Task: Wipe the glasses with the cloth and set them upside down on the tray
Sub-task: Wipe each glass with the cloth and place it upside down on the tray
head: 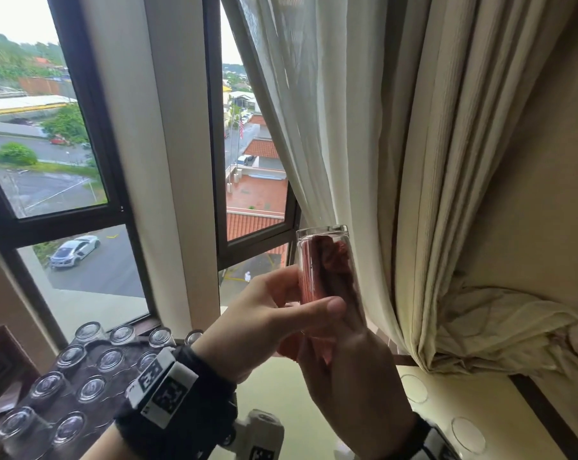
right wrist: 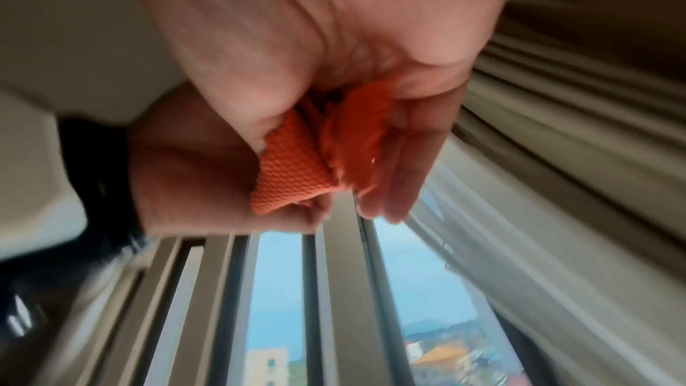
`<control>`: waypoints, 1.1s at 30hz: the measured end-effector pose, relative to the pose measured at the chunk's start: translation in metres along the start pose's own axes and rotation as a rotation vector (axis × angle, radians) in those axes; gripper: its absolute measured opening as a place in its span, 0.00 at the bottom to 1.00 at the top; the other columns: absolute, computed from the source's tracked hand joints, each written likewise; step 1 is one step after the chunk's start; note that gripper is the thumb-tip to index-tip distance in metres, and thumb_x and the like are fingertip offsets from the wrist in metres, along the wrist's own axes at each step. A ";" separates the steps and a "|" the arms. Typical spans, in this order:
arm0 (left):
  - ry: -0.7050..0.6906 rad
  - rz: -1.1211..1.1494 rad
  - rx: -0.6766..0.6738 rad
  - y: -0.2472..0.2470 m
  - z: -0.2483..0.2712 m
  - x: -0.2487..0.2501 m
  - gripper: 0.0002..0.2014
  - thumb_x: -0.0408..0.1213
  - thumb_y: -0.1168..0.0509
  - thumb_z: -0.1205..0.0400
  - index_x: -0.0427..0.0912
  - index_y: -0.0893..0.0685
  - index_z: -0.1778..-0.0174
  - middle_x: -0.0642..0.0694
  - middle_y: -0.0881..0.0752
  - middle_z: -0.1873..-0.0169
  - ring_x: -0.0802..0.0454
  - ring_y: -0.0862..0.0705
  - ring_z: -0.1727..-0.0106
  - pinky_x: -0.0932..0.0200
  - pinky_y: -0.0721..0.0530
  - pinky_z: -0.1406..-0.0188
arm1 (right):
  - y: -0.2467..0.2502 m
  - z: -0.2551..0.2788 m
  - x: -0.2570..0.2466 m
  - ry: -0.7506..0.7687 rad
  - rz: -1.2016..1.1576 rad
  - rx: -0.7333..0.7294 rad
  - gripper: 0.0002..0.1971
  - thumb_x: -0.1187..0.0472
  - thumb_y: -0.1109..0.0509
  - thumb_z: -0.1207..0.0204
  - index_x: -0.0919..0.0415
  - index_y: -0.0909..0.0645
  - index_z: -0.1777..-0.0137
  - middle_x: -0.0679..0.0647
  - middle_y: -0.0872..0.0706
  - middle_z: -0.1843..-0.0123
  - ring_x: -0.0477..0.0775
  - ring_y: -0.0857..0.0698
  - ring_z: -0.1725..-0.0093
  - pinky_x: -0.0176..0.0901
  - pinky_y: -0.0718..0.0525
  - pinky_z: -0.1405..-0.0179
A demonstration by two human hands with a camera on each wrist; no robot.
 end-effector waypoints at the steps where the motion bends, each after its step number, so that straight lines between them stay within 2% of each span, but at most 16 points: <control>1: -0.001 0.016 -0.034 0.000 0.000 0.001 0.13 0.45 0.18 0.28 0.47 0.06 0.50 0.40 0.06 0.55 0.41 0.06 0.53 0.50 0.06 0.55 | 0.002 -0.001 -0.003 0.001 -0.111 0.009 0.22 0.48 0.31 0.18 0.45 0.20 0.24 0.42 0.15 0.28 0.43 0.09 0.48 0.19 0.21 0.44; 3: 0.003 0.069 -0.087 0.001 0.001 0.001 0.20 0.47 0.15 0.30 0.40 0.08 0.47 0.34 0.09 0.57 0.34 0.08 0.56 0.45 0.07 0.56 | 0.005 -0.003 -0.012 0.004 -0.430 0.005 0.30 0.51 0.24 0.20 0.40 0.28 0.19 0.44 0.20 0.23 0.45 0.10 0.39 0.31 0.14 0.41; 6: 0.018 0.157 -0.159 -0.002 0.002 0.002 0.45 0.53 0.12 0.32 0.19 0.22 0.38 0.21 0.17 0.52 0.21 0.19 0.53 0.32 0.18 0.48 | 0.013 -0.004 -0.028 -0.079 -0.908 -0.139 0.27 0.67 0.23 0.22 0.31 0.18 0.35 0.53 0.07 0.51 0.57 0.07 0.57 0.50 0.08 0.62; 8: 0.025 0.189 -0.136 -0.003 0.002 0.001 0.47 0.55 0.12 0.33 0.17 0.24 0.38 0.25 0.18 0.49 0.24 0.22 0.48 0.31 0.25 0.45 | 0.012 -0.002 -0.033 -0.167 -1.115 -0.215 0.27 0.72 0.24 0.22 0.32 0.15 0.42 0.59 0.09 0.62 0.60 0.08 0.64 0.51 0.10 0.67; 10: 0.029 0.136 -0.078 -0.005 0.000 0.003 0.38 0.54 0.13 0.31 0.23 0.16 0.43 0.29 0.15 0.51 0.30 0.17 0.49 0.37 0.20 0.45 | 0.002 0.000 -0.021 -0.217 -1.156 -0.233 0.30 0.74 0.27 0.21 0.32 0.18 0.36 0.60 0.09 0.61 0.60 0.08 0.64 0.51 0.10 0.66; 12: 0.026 0.007 0.038 -0.006 -0.001 0.007 0.23 0.56 0.16 0.27 0.37 0.07 0.54 0.38 0.10 0.59 0.41 0.11 0.56 0.52 0.14 0.54 | -0.006 0.002 -0.004 -0.143 -0.831 -0.134 0.24 0.70 0.29 0.19 0.37 0.21 0.36 0.55 0.09 0.64 0.51 0.08 0.66 0.43 0.11 0.65; 14: 0.033 -0.128 0.168 -0.008 0.001 0.009 0.20 0.59 0.19 0.30 0.43 0.05 0.61 0.48 0.07 0.65 0.57 0.10 0.64 0.66 0.15 0.64 | -0.003 -0.002 0.003 -0.007 -0.209 -0.001 0.10 0.64 0.34 0.22 0.47 0.16 0.52 0.48 0.13 0.71 0.41 0.15 0.72 0.21 0.20 0.64; 15: 0.026 -0.183 0.216 -0.009 0.001 0.008 0.20 0.60 0.20 0.32 0.45 0.05 0.61 0.50 0.07 0.67 0.59 0.09 0.66 0.69 0.16 0.66 | -0.005 -0.003 0.003 0.010 -0.009 0.024 0.09 0.62 0.37 0.25 0.53 0.15 0.59 0.48 0.15 0.74 0.43 0.18 0.77 0.20 0.24 0.69; 17: 0.026 -0.236 0.234 -0.014 0.000 0.008 0.22 0.61 0.20 0.34 0.46 0.04 0.57 0.49 0.05 0.64 0.58 0.07 0.63 0.67 0.12 0.62 | -0.006 -0.002 0.002 -0.007 0.084 0.092 0.14 0.62 0.41 0.29 0.62 0.14 0.66 0.53 0.15 0.76 0.52 0.17 0.80 0.34 0.19 0.78; 19: 0.039 -0.211 0.175 -0.011 -0.004 0.004 0.24 0.60 0.19 0.31 0.41 0.05 0.56 0.45 0.05 0.62 0.54 0.08 0.61 0.59 0.11 0.57 | -0.007 -0.005 -0.002 -0.097 -0.145 -0.025 0.14 0.63 0.40 0.27 0.63 0.13 0.62 0.56 0.11 0.71 0.55 0.13 0.74 0.41 0.12 0.72; 23: 0.047 0.084 -0.053 -0.008 -0.004 -0.003 0.30 0.54 0.19 0.25 0.26 0.13 0.46 0.32 0.13 0.55 0.37 0.15 0.56 0.45 0.19 0.50 | -0.002 -0.004 -0.009 -0.397 -1.088 -0.234 0.13 0.75 0.29 0.23 0.61 0.14 0.43 0.67 0.10 0.65 0.65 0.09 0.70 0.45 0.14 0.74; 26: 0.031 0.182 -0.106 -0.011 0.001 -0.004 0.45 0.56 0.14 0.30 0.17 0.21 0.38 0.28 0.17 0.48 0.30 0.18 0.47 0.37 0.23 0.40 | -0.001 0.003 -0.018 -0.338 -1.296 -0.246 0.26 0.73 0.26 0.24 0.42 0.16 0.36 0.69 0.11 0.61 0.70 0.09 0.66 0.52 0.13 0.70; 28: -0.006 0.079 -0.035 -0.009 -0.001 -0.001 0.29 0.54 0.15 0.28 0.28 0.10 0.48 0.34 0.11 0.55 0.41 0.11 0.53 0.53 0.15 0.46 | -0.006 0.008 -0.003 -0.257 -1.063 -0.173 0.29 0.73 0.30 0.20 0.33 0.20 0.34 0.65 0.11 0.65 0.62 0.10 0.69 0.50 0.11 0.71; 30: -0.005 -0.055 0.088 -0.008 -0.001 0.007 0.14 0.53 0.19 0.25 0.45 0.05 0.65 0.48 0.08 0.66 0.59 0.11 0.65 0.69 0.15 0.62 | -0.002 0.004 0.009 -0.029 -0.376 -0.029 0.17 0.63 0.34 0.21 0.41 0.17 0.38 0.55 0.08 0.61 0.50 0.11 0.69 0.43 0.10 0.64; 31: 0.004 -0.107 0.133 -0.008 -0.002 0.006 0.13 0.55 0.21 0.28 0.48 0.04 0.67 0.49 0.07 0.68 0.62 0.11 0.67 0.70 0.16 0.65 | -0.003 0.002 0.011 0.047 -0.080 0.013 0.13 0.61 0.34 0.24 0.48 0.14 0.43 0.52 0.07 0.58 0.48 0.11 0.69 0.36 0.12 0.63; 33: 0.031 -0.165 0.183 -0.012 -0.002 0.006 0.16 0.60 0.23 0.33 0.50 0.04 0.67 0.47 0.06 0.67 0.61 0.10 0.66 0.66 0.14 0.62 | -0.007 0.000 0.008 0.097 0.140 0.074 0.08 0.63 0.32 0.26 0.60 0.11 0.54 0.54 0.08 0.62 0.51 0.13 0.74 0.35 0.14 0.71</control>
Point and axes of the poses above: each hand's wrist, its own z-axis away from the middle knuckle, its own y-axis out of the back of the hand, x = y × z, the point moved 5 cm from there along -z, towards the middle knuckle
